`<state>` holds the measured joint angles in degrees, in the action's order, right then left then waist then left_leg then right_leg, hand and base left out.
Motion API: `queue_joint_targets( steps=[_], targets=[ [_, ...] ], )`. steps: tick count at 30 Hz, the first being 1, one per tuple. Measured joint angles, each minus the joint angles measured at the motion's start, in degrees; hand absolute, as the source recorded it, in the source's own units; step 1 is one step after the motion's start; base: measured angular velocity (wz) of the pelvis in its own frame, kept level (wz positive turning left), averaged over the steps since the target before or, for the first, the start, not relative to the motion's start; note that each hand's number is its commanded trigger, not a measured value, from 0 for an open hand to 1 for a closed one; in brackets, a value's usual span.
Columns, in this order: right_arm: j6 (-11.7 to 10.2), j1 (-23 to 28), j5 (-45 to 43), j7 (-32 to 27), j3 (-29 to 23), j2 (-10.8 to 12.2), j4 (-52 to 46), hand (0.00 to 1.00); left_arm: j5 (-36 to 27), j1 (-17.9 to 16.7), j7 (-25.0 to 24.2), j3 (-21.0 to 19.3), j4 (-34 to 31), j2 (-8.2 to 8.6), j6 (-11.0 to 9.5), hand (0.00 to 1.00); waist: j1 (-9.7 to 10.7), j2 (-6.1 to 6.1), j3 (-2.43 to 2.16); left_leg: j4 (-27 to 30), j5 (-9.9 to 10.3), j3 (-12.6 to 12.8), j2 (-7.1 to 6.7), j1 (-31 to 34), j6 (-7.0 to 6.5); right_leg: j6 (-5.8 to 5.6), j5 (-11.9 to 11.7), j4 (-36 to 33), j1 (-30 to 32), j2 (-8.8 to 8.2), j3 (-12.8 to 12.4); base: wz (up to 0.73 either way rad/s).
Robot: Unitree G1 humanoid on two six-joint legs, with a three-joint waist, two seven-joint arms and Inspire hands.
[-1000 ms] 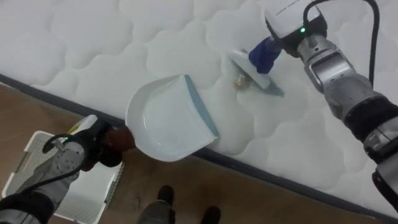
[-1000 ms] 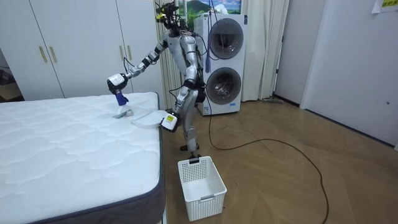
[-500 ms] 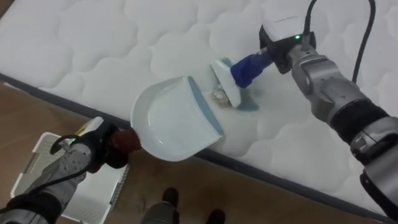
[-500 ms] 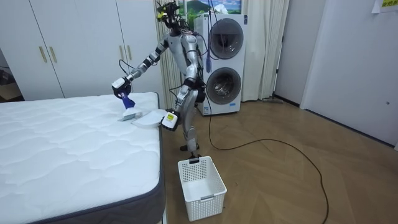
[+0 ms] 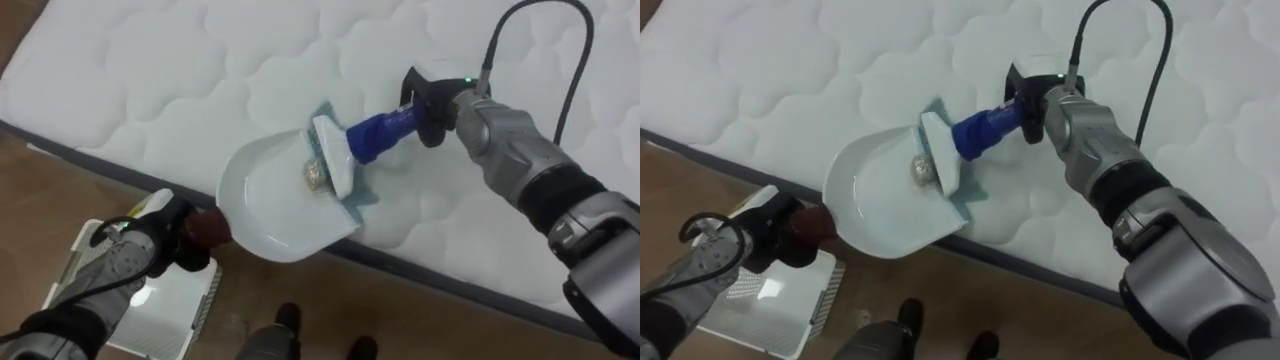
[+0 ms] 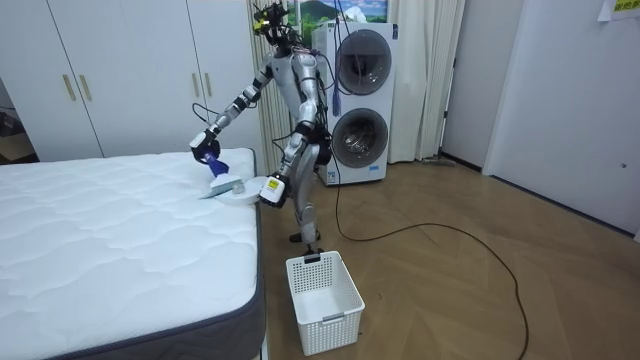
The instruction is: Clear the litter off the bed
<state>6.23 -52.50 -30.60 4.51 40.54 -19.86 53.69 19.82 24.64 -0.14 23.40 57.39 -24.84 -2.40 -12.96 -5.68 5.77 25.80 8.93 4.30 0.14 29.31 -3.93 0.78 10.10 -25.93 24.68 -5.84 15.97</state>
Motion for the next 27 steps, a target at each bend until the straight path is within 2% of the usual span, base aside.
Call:
queue_joint_targets(
  steps=[13,19,22,27],
  targets=[
    [-0.4,1.4,1.7,0.9,-1.4,-0.3,0.0,1.0,0.6,-0.1,0.8,0.0,1.1,0.91,0.6,1.0,-0.1,0.16,-0.1,0.7,0.0,0.3,0.01,-0.8,0.0,0.15,0.3,-1.2,-0.3,-0.16,-0.1,-0.02],
    [-0.7,1.4,1.8,3.1,-1.5,-0.6,-0.8,1.0,0.4,-0.2,0.8,0.0,1.3,0.97,0.8,1.0,0.1,0.11,-0.23,0.9,-0.1,0.3,-0.49,-1.0,0.04,0.59,0.9,-3.4,0.5,-1.04,-0.1,0.0],
    [-1.3,1.5,1.7,3.8,-1.6,-1.0,-0.8,1.0,0.5,-0.8,0.8,0.0,1.3,0.97,0.8,1.0,0.1,-0.08,-0.72,1.0,-0.2,0.2,-0.56,-1.1,0.15,0.69,1.1,-3.7,0.4,-1.12,-0.1,0.01],
    [-2.0,2.4,0.9,4.2,-4.1,-1.4,-0.8,1.0,0.8,-1.3,0.7,-0.7,1.3,0.94,0.7,1.0,0.5,-0.59,-1.16,1.5,-0.3,0.1,-0.61,-1.0,0.13,0.67,1.6,-3.7,0.1,-1.2,-0.1,0.04]
  ],
)
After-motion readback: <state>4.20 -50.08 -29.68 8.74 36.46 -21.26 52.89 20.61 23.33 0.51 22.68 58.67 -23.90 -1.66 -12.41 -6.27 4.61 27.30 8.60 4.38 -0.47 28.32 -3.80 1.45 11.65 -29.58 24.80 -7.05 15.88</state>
